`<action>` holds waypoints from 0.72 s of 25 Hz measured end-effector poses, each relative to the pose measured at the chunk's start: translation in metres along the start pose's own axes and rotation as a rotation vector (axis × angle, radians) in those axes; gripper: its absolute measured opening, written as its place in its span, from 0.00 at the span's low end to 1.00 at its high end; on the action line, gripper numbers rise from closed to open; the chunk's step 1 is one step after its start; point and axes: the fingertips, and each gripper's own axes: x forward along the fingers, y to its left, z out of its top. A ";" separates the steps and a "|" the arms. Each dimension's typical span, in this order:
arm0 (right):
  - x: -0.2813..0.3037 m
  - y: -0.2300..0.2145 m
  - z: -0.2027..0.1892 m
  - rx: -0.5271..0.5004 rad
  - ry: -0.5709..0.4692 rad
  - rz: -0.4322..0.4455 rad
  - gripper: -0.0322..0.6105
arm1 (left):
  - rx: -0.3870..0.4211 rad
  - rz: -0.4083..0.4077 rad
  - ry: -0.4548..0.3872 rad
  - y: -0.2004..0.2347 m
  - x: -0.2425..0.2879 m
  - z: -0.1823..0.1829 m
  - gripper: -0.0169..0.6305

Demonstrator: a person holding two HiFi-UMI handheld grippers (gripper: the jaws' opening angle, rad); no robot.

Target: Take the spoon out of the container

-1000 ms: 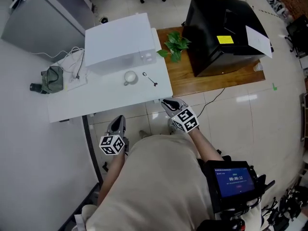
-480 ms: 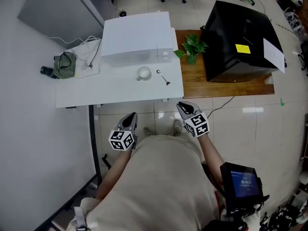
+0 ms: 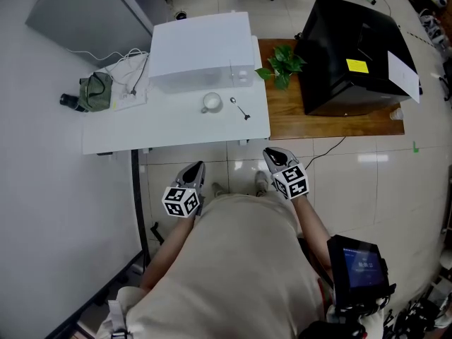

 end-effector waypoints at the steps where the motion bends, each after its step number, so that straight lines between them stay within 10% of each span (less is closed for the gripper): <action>1: 0.000 0.000 -0.001 -0.001 0.003 -0.001 0.09 | 0.002 -0.002 0.000 -0.001 0.000 0.000 0.01; 18: 0.011 -0.003 -0.004 -0.098 0.049 -0.042 0.06 | 0.024 -0.013 0.005 -0.008 0.010 0.009 0.01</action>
